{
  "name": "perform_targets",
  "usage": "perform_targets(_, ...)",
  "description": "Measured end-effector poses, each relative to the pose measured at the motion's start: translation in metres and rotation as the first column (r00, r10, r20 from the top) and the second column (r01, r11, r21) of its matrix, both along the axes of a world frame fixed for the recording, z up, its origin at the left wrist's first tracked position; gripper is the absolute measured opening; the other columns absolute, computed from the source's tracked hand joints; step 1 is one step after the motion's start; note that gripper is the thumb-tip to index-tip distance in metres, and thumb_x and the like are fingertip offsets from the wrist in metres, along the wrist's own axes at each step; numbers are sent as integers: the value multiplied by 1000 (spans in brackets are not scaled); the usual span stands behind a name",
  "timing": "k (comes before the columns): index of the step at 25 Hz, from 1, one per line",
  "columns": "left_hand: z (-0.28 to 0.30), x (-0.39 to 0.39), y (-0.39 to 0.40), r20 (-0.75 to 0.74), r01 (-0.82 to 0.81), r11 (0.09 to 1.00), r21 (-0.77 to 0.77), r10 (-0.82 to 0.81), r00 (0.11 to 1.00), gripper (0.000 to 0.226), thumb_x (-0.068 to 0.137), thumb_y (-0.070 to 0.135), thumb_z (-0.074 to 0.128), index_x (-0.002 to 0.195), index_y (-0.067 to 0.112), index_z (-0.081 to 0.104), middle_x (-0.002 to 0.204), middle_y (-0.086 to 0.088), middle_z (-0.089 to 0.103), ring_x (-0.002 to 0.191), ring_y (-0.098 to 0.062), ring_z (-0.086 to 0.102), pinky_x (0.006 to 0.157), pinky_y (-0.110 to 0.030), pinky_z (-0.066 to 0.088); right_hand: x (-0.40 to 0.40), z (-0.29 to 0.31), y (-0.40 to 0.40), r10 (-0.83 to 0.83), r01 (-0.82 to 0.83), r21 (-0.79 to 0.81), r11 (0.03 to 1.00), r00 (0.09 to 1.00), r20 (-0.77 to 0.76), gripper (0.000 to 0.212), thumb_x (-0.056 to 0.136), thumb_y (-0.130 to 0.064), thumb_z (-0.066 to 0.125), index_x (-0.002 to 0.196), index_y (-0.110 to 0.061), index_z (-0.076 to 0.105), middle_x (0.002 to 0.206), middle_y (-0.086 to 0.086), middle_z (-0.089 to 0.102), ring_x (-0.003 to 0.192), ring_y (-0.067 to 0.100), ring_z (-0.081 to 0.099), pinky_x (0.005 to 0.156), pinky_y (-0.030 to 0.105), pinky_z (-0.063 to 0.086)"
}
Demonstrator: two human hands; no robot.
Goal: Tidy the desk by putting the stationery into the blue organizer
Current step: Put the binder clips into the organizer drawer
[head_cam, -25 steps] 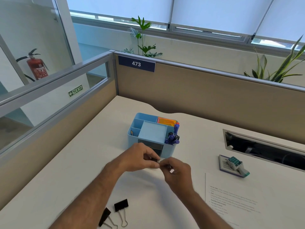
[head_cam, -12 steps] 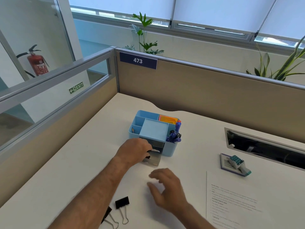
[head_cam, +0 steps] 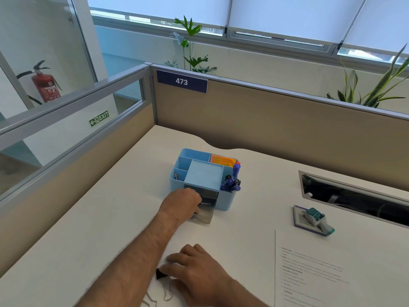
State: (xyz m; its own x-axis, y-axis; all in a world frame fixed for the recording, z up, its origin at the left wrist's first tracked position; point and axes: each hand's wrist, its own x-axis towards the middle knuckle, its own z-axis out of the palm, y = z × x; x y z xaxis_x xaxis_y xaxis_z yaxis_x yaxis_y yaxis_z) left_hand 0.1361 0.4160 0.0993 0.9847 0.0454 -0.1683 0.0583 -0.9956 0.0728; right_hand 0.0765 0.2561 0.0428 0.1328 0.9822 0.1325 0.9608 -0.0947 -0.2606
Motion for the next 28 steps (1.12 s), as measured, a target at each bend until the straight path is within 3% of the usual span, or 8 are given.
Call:
perform_targets(4, -6, -1, -2, -27, 19, 999, 30, -19, 999, 27, 95, 23, 61, 121, 14, 63, 118, -9, 65, 106, -26, 63, 94, -35, 50, 3, 5, 2, -85, 83, -21, 996, 990, -111, 37, 90, -23, 58, 126, -18, 55, 118, 4, 67, 94, 26, 53, 77, 40, 47)
perform_targets(7, -7, -5, 1, 74, 17, 999, -36, -15, 997, 28, 95, 21, 62, 122, 16, 62, 121, -7, 65, 107, -24, 63, 96, -34, 50, 7, 10, 2, -99, 94, -56, 994, 989, -108, 47, 87, -17, 59, 133, -19, 50, 114, 8, 66, 90, 28, 53, 75, 37, 46)
perform_targets(11, 4, -15, 5, 299, -50, 945, -323, 152, 942, 24, 92, 33, 65, 112, 20, 70, 113, -1, 71, 101, -17, 66, 92, -30, 55, 15, 12, 2, -135, 123, -120, 985, 986, -95, 52, 83, -16, 61, 133, -21, 48, 106, 9, 59, 86, 30, 54, 71, 37, 48)
perform_targets(15, 19, -27, 5, 255, -120, 792, -598, 330, 909, 20, 86, 40, 71, 95, 22, 74, 95, 7, 73, 86, -8, 65, 81, -27, 58, 25, 11, -6, -318, 304, -101, 947, 931, -181, 32, 79, -24, 57, 110, -19, 60, 96, 3, 60, 82, 24, 56, 70, 36, 51)
perform_targets(18, 26, -36, 3, 114, -206, 670, -714, 401, 909, 25, 82, 46, 73, 86, 22, 75, 81, 9, 72, 76, -9, 67, 73, -30, 60, 30, 11, -12, -459, 489, -13, 872, 808, -370, 28, 73, -31, 59, 99, -23, 66, 88, -4, 65, 72, 11, 56, 69, 29, 49)
perform_targets(21, 29, -49, 4, -144, -328, 555, -765, 349, 926, 32, 71, 49, 81, 84, 21, 74, 76, 4, 75, 70, -12, 72, 64, -26, 60, 30, 18, -13, -516, 757, 100, 645, 528, -675, 21, 71, -22, 72, 92, -24, 72, 76, -8, 69, 60, 8, 57, 59, 19, 49)
perform_targets(23, 31, -54, 2, -256, -366, 549, -751, 268, 929, 28, 72, 36, 85, 87, 15, 74, 79, -2, 76, 70, -14, 74, 66, -29, 62, 29, 24, -9, -477, 840, 92, 535, 389, -788, 20, 73, -16, 77, 90, -24, 71, 71, -6, 70, 57, 7, 58, 56, 19, 50)
perform_targets(28, 37, -52, 5, -184, -352, 597, -721, 324, 928, 19, 79, 20, 81, 96, 12, 75, 84, -4, 76, 67, -14, 74, 71, -33, 63, 25, 29, 3, -464, 883, 64, 465, 305, -831, 29, 72, -27, 83, 94, -30, 64, 78, -7, 69, 66, 9, 63, 60, 21, 54)
